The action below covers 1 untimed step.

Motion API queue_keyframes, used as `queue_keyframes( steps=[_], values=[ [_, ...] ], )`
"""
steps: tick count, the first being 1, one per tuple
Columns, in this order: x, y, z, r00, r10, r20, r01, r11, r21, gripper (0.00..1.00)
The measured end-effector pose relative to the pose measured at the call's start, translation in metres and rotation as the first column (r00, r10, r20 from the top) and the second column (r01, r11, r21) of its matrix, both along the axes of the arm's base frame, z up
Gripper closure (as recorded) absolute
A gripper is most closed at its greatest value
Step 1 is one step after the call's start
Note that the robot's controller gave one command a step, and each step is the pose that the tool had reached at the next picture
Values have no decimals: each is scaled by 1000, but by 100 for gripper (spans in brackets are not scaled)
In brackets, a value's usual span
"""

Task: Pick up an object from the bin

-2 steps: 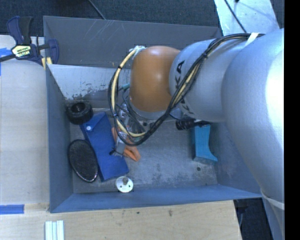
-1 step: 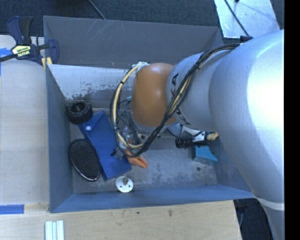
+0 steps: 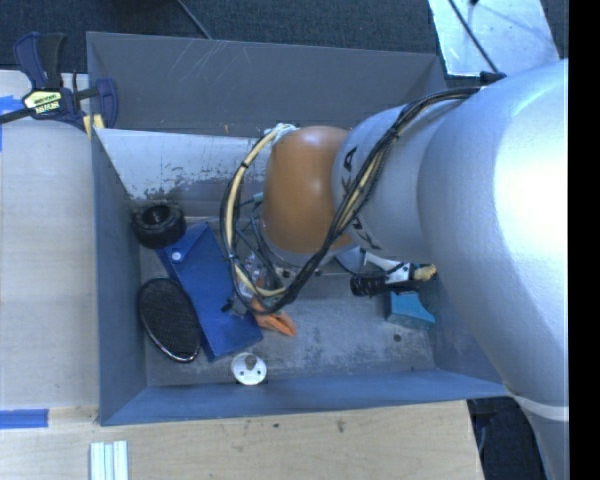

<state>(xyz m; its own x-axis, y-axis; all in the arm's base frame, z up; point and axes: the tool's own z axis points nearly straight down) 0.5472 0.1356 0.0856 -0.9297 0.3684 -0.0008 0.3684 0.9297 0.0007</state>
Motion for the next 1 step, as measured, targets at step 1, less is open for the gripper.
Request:
queue_keyframes(
  steps=[1],
  values=[
    [2, 21, 1, 999, 43, 2, -43, 999, -5, 100]
  ],
)
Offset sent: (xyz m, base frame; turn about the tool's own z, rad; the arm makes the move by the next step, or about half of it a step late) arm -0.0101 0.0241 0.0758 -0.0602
